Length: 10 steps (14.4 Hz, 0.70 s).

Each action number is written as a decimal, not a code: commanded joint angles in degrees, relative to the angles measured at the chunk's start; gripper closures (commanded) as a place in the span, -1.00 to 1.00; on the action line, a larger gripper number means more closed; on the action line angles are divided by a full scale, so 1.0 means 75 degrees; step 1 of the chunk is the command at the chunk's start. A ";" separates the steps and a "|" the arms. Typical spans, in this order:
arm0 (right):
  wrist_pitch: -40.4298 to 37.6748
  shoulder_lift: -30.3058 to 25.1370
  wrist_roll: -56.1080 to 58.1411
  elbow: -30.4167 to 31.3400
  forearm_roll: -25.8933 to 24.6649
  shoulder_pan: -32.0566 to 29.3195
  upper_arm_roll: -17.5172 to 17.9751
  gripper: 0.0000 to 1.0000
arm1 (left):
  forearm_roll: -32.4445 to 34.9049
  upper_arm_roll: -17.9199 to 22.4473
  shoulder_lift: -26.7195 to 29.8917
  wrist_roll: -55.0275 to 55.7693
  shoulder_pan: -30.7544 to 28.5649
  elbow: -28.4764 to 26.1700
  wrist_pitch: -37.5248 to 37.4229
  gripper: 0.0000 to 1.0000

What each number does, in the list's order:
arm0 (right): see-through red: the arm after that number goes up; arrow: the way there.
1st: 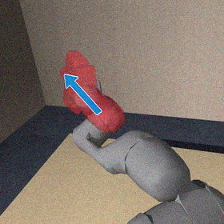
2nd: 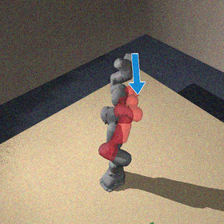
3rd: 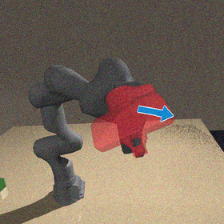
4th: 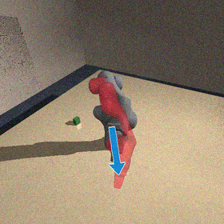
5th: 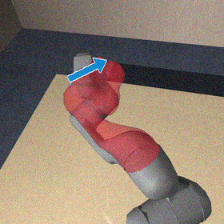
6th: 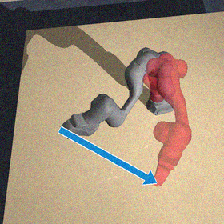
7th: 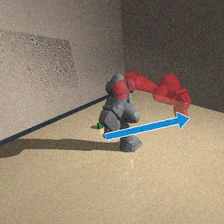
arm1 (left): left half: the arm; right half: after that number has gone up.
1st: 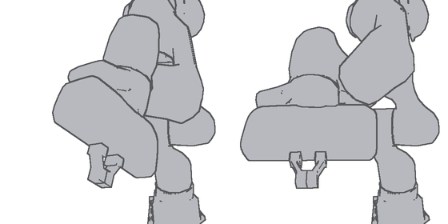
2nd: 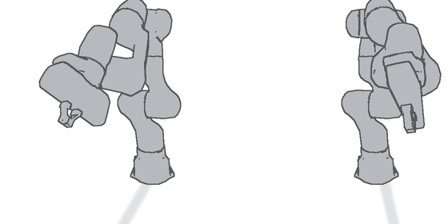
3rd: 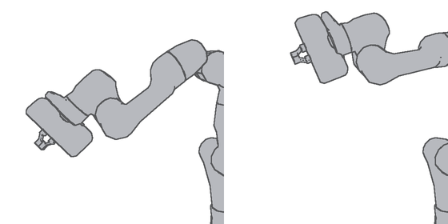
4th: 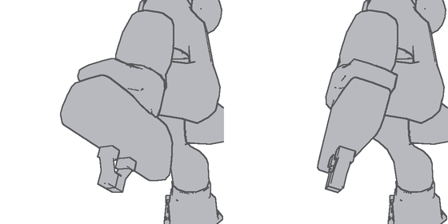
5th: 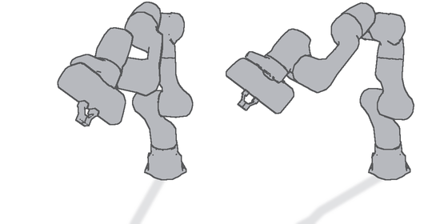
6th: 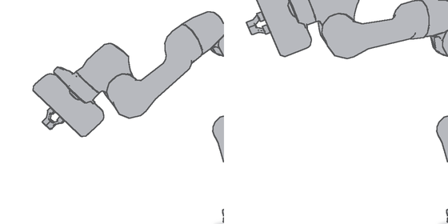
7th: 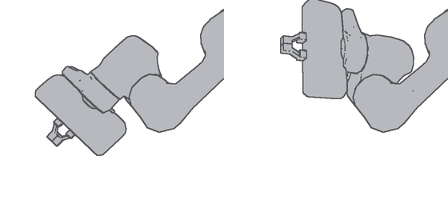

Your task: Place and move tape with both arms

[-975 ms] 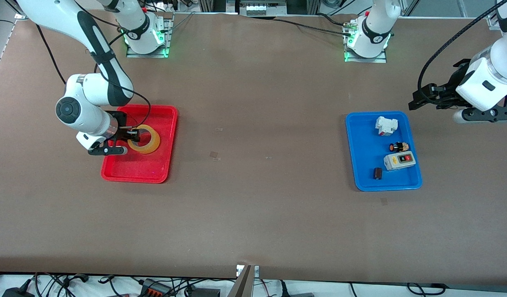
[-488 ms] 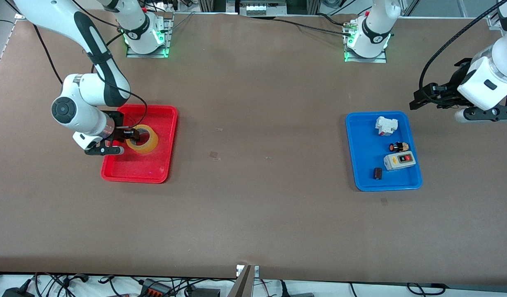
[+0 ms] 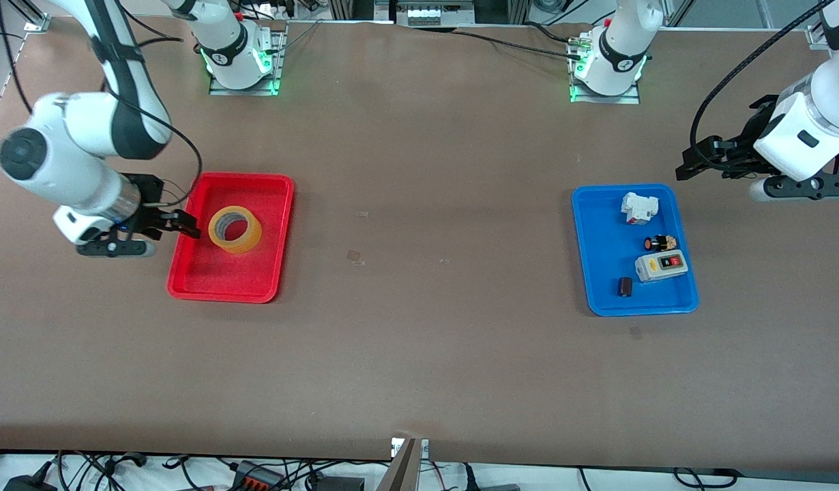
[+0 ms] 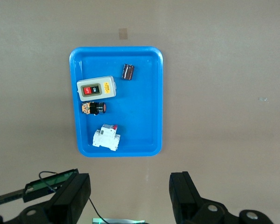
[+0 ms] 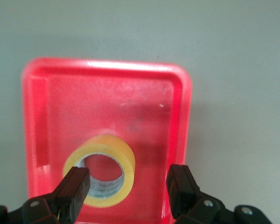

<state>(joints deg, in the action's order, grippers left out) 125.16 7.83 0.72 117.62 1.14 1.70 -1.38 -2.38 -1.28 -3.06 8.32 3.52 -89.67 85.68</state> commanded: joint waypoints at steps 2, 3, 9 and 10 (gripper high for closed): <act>-0.1542 -0.0656 0.0127 -0.1043 0.0024 -0.0075 0.0067 -0.91 | 0.0060 0.0042 0.0220 0.0005 0.0058 -0.0196 0.0025 -1.00; -0.2046 -0.0727 0.0127 -0.1383 0.0001 -0.0052 0.0102 -0.91 | 0.0060 0.0042 0.0220 0.0004 0.0058 -0.0207 0.0025 -1.00; -0.3772 -0.1395 0.0115 -0.2195 -0.0011 -0.0051 0.0126 -0.93 | 0.0083 0.0042 0.0220 0.0016 0.0094 -0.0207 0.0013 -1.00; -0.3924 -0.1512 0.0104 -0.2195 -0.0034 -0.0075 0.0102 -0.98 | 0.0083 0.0042 0.0220 0.0016 0.0105 -0.0207 0.0013 -1.00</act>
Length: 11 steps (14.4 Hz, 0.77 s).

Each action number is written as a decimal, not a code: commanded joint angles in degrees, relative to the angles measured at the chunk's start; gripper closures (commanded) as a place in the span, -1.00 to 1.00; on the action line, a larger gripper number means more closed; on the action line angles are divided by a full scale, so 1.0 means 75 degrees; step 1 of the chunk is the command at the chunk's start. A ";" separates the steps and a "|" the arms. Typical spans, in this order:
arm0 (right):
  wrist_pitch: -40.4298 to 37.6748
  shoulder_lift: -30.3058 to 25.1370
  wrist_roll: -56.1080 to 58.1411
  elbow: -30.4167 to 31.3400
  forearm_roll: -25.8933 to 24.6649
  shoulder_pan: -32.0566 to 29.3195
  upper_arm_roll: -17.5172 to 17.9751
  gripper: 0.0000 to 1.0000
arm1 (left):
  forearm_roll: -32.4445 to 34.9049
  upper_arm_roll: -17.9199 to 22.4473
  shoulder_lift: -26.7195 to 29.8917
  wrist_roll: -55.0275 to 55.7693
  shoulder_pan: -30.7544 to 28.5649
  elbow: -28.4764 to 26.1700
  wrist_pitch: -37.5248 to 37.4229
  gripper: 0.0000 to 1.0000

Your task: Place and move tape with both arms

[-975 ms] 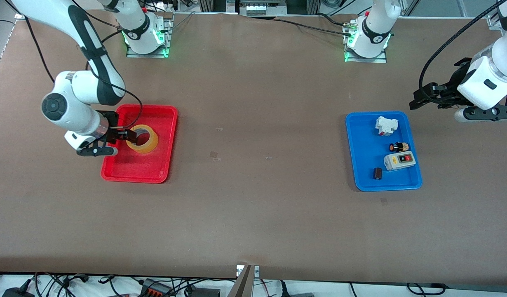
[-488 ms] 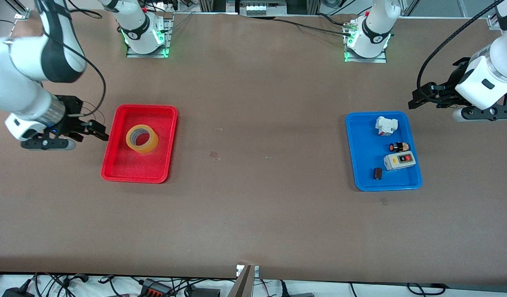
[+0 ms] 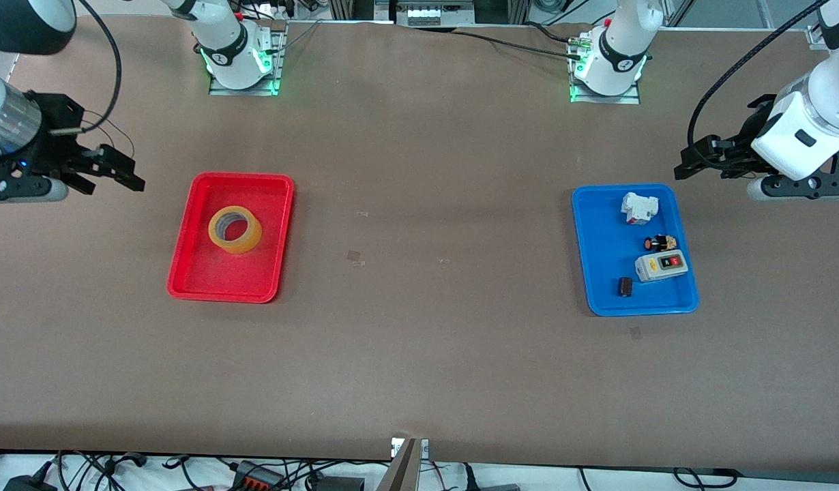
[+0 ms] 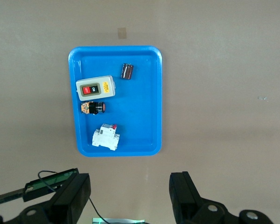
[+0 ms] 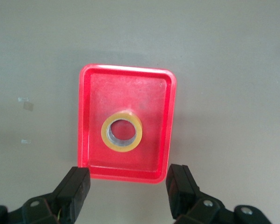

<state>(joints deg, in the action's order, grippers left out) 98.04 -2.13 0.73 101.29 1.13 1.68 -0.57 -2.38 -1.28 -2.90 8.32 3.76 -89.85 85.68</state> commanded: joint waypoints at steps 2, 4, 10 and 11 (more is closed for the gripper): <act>-0.0497 -0.0488 -0.0119 0.0042 -0.0406 -0.0083 0.0006 -1.00 | 0.0095 0.0042 0.0199 0.0005 0.0072 -0.0185 0.0013 -1.00; -0.0556 -0.0734 -0.0659 0.0217 -0.0525 -0.0095 -0.0005 -1.00 | 0.0095 0.0008 0.0188 0.0016 0.0096 -0.0185 0.0013 -1.00; -0.0673 -0.1192 -0.0578 0.0651 -0.0561 -0.0282 -0.0029 -1.00 | 0.0107 -0.0016 0.0164 0.0016 0.0119 -0.0185 0.0013 -1.00; -0.0754 -0.1146 -0.0392 0.0616 -0.0514 -0.0294 -0.0029 -1.00 | 0.0107 -0.0016 0.0164 0.0016 0.0119 -0.0185 0.0013 -1.00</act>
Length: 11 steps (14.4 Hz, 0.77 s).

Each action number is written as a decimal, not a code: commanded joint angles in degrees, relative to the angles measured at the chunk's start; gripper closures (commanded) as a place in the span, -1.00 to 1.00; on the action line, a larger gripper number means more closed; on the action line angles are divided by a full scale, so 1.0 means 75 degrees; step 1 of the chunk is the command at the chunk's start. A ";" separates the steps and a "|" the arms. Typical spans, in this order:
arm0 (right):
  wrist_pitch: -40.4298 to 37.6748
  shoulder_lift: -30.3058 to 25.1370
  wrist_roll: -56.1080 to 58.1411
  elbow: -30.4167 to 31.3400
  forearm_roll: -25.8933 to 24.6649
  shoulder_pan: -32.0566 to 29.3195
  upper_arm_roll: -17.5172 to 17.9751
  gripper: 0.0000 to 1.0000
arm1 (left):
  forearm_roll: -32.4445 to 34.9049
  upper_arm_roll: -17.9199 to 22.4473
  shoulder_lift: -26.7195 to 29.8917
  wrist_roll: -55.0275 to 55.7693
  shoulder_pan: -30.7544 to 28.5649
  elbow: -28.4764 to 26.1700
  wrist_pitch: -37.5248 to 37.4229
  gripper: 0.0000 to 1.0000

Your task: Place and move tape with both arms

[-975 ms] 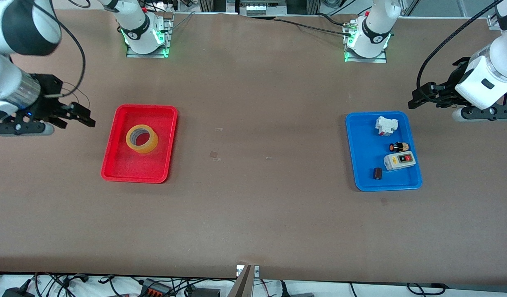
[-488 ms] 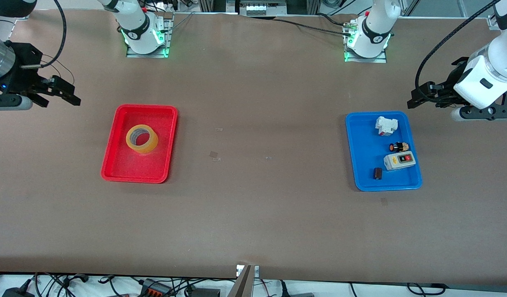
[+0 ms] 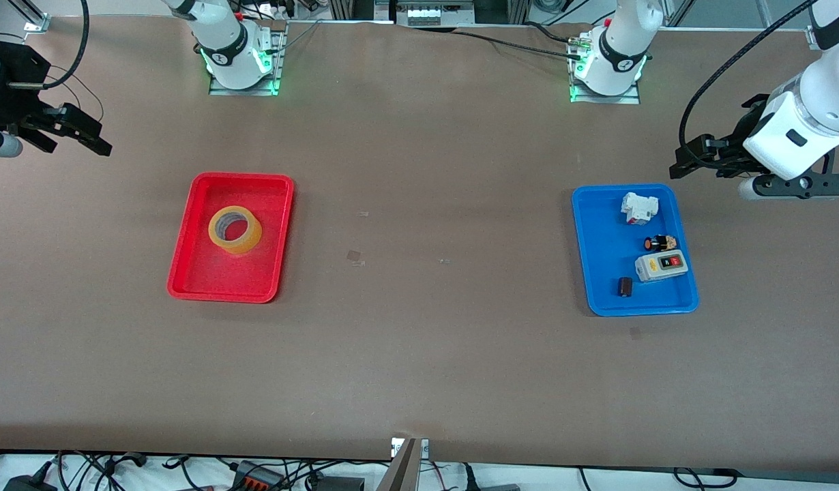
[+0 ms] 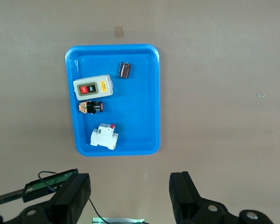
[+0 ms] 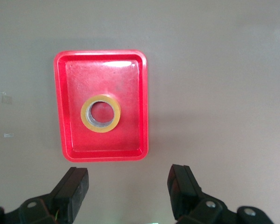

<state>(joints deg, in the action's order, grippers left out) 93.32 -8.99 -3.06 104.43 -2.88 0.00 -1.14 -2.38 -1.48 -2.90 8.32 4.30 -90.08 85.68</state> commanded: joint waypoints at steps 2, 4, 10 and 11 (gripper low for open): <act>-0.0114 -0.0033 0.0349 0.0034 0.0114 -0.0082 0.0035 -1.00 | 0.0107 -0.0025 0.0164 0.0016 0.0048 -0.0153 0.0013 -1.00; -0.0300 0.0422 0.0420 -0.0573 0.0126 -0.0070 0.0047 -0.99 | 0.0107 -0.0025 0.0164 0.0016 0.0048 -0.0153 0.0013 -1.00; -0.1039 0.1011 0.0385 -0.1503 0.0185 -0.0035 0.0093 -0.98 | 0.0118 -0.0025 0.0164 0.0016 0.0048 -0.0153 0.0013 -1.00; -0.1075 0.0976 0.0385 -0.1445 0.0196 -0.0023 0.0105 -0.98 | 0.0118 -0.0025 0.0152 0.0016 0.0048 -0.0153 0.0013 -1.00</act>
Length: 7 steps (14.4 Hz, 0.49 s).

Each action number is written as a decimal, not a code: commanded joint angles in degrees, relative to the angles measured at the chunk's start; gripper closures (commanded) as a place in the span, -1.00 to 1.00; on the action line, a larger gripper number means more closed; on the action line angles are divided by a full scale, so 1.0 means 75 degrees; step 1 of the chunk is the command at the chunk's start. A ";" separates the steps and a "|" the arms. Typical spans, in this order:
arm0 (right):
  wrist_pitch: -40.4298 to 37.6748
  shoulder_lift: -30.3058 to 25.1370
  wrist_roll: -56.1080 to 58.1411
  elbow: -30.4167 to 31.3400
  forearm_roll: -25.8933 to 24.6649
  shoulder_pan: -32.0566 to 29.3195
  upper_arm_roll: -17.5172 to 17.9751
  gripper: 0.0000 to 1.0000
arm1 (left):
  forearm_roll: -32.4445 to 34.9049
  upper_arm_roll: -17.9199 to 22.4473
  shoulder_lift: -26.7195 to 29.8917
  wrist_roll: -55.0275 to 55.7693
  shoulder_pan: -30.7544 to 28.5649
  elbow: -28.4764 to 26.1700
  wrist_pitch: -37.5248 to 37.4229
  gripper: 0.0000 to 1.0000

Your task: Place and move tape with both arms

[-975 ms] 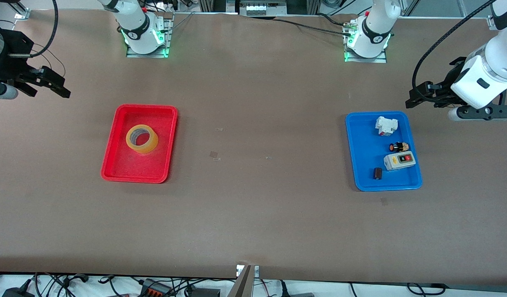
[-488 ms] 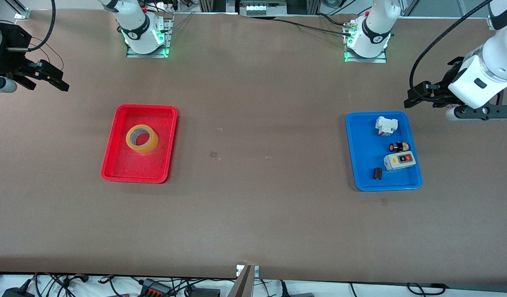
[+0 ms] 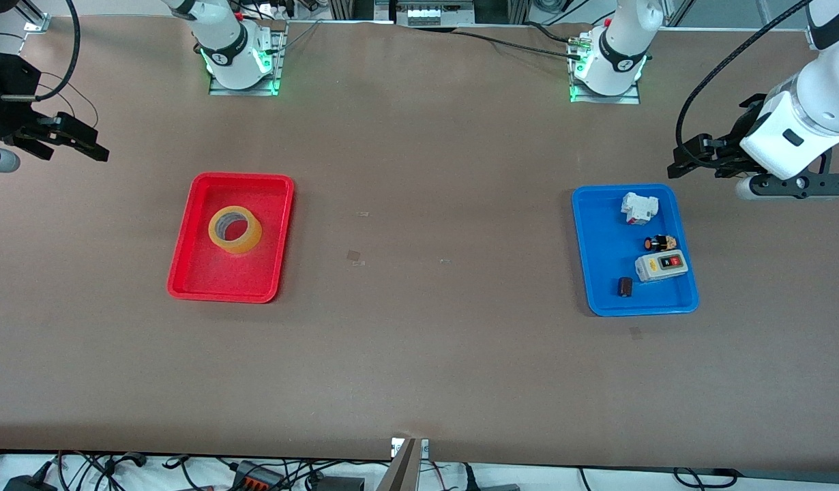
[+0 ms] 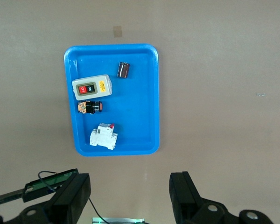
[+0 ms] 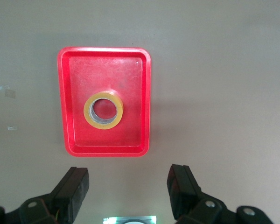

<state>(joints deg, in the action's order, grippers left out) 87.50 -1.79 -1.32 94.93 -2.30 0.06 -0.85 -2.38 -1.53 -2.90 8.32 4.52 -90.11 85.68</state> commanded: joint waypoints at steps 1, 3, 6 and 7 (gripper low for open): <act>-0.0288 0.0005 0.0164 -0.0154 0.0119 -0.0032 0.0067 -0.98 | 0.0118 -0.0007 0.0152 0.0005 0.0018 -0.0150 0.0013 -1.00; -0.0264 0.0005 0.0164 -0.0142 0.0119 -0.0032 0.0067 -0.98 | 0.0118 -0.0007 0.0152 0.0005 0.0006 -0.0150 0.0013 -1.00; -0.0135 0.0005 0.0269 -0.0130 0.0224 -0.0043 0.0067 -0.98 | 0.0118 -0.0019 0.0128 0.0005 0.0006 -0.0138 0.0013 -1.00; -0.0135 0.0005 0.0270 -0.0107 0.0224 -0.0044 0.0067 -0.98 | 0.0118 -0.0019 0.0128 0.0005 0.0018 -0.0126 0.0013 -1.00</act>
<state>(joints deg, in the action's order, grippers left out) 86.83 -1.71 -0.75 94.89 -1.62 0.13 -0.64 -2.38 -1.53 -2.90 8.32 4.52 -90.12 85.68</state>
